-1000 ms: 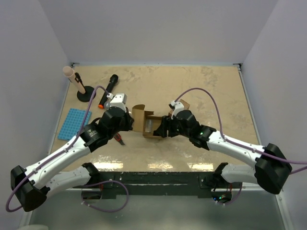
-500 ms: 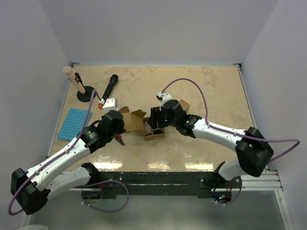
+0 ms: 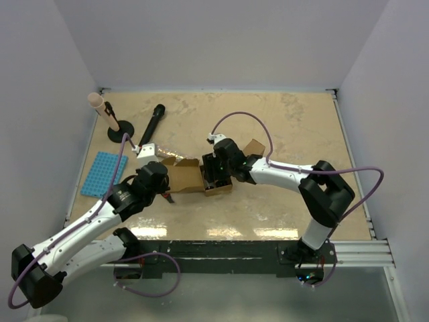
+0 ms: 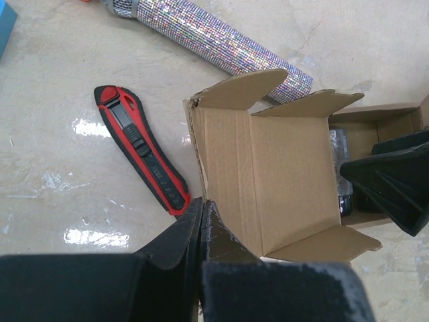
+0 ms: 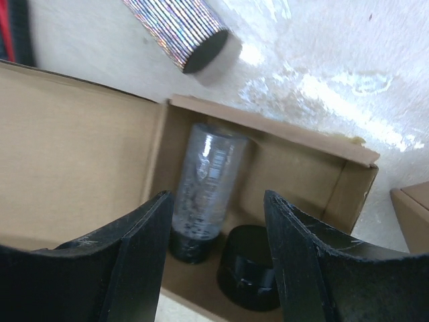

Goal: Unpack the express box
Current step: Pick up the product from the express box.

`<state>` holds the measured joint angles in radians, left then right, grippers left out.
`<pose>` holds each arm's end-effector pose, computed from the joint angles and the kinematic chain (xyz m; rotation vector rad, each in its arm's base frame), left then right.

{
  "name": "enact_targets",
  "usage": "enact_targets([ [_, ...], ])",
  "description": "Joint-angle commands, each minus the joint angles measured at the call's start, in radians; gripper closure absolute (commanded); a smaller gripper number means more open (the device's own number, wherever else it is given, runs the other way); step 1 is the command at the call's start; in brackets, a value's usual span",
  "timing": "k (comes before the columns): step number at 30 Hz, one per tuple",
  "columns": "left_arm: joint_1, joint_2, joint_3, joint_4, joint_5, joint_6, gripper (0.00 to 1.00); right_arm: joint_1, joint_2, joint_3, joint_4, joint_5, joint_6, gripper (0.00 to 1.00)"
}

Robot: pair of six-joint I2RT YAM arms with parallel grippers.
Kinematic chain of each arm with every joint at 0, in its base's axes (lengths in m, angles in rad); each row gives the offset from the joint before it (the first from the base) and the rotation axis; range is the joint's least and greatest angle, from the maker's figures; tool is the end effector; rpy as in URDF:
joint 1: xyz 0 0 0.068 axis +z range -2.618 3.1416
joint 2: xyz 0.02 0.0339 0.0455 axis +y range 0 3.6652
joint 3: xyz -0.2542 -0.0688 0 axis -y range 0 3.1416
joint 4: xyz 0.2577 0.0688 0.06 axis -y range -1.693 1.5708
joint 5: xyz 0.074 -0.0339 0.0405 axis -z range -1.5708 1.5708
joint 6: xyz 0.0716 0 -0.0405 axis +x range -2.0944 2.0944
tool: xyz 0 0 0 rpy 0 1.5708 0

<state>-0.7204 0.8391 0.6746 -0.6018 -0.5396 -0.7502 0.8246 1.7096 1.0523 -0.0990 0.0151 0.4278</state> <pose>0.1834 -0.1121 0.2257 -0.2914 2.1944 -0.1765 0.2735 0.2943 0.1554 -0.4668 2.3617 0.5939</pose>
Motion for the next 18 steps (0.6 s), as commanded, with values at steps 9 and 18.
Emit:
enact_targets([
  [9, 0.004, -0.024, -0.009, 0.023, -0.016, 0.003, 1.00, 0.036, 0.067, 0.052, -0.016, 0.016, -0.023, 0.40],
  [18, 0.003, -0.026, -0.020, 0.036, -0.007, 0.011, 1.00, 0.047, 0.148, 0.091, -0.044, 0.034, -0.037, 0.49],
])
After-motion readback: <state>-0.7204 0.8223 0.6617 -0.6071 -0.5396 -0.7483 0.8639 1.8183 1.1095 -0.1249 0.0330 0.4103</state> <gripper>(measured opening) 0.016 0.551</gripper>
